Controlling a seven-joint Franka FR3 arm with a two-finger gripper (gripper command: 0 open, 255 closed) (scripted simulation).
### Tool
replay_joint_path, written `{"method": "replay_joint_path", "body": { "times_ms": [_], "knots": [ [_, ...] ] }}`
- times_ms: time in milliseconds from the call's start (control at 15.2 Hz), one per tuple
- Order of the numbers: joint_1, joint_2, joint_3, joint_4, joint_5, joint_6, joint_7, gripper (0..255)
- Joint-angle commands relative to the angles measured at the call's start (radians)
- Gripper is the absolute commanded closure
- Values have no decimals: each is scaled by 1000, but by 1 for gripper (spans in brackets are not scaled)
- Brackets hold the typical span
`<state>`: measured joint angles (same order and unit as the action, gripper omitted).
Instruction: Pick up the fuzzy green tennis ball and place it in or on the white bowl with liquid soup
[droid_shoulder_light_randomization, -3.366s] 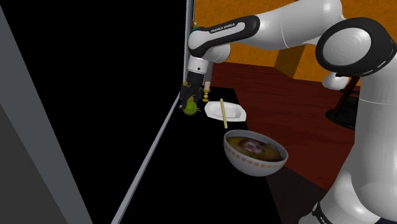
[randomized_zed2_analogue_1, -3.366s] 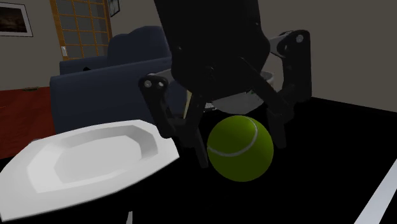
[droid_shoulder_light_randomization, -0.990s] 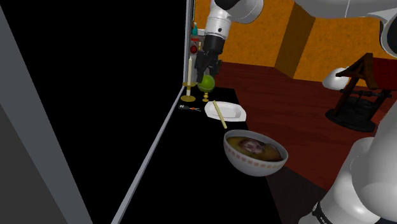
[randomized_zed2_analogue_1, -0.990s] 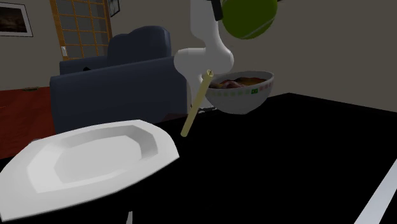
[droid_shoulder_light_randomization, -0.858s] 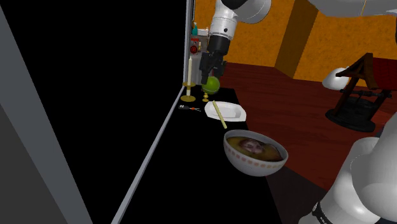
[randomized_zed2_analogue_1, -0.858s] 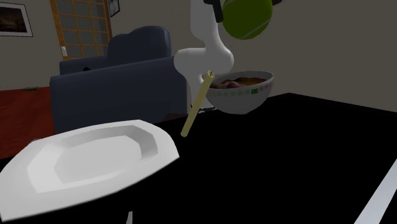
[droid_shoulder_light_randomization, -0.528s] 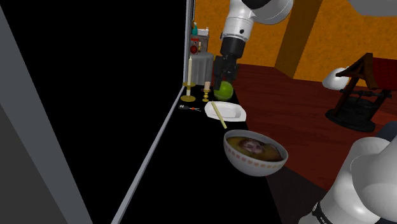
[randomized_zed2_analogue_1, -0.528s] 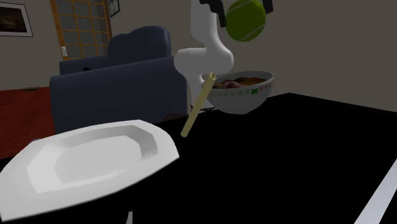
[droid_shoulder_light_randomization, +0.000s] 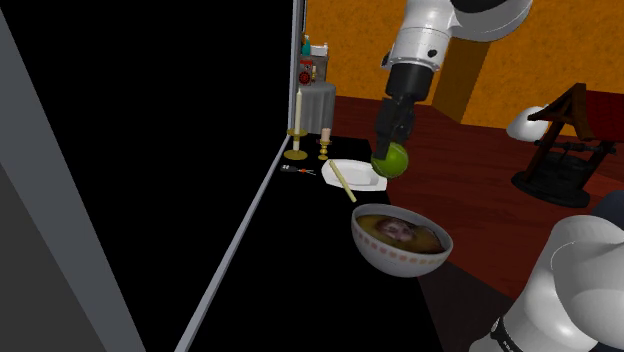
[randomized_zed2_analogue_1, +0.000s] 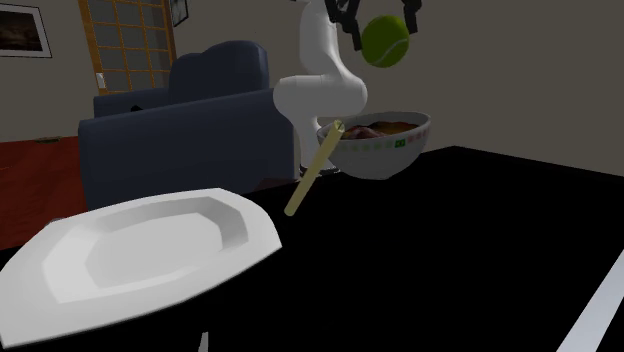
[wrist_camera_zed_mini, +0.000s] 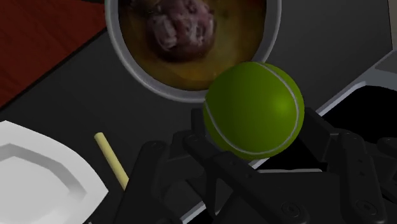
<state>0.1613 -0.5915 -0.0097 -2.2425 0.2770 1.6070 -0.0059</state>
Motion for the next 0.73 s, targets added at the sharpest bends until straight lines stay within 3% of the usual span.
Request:
{"method": "replay_joint_path", "body": {
  "times_ms": [0, 132, 594, 660],
  "knots": [
    [2, -87, 8, -60, 4, -23, 15, 255],
    [5, -175, 19, -115, 12, -52, 35, 255],
    [4, -184, 23, -185, 15, 7, 19, 255],
    [4, -184, 23, -185, 15, 7, 19, 0]
  ]
}}
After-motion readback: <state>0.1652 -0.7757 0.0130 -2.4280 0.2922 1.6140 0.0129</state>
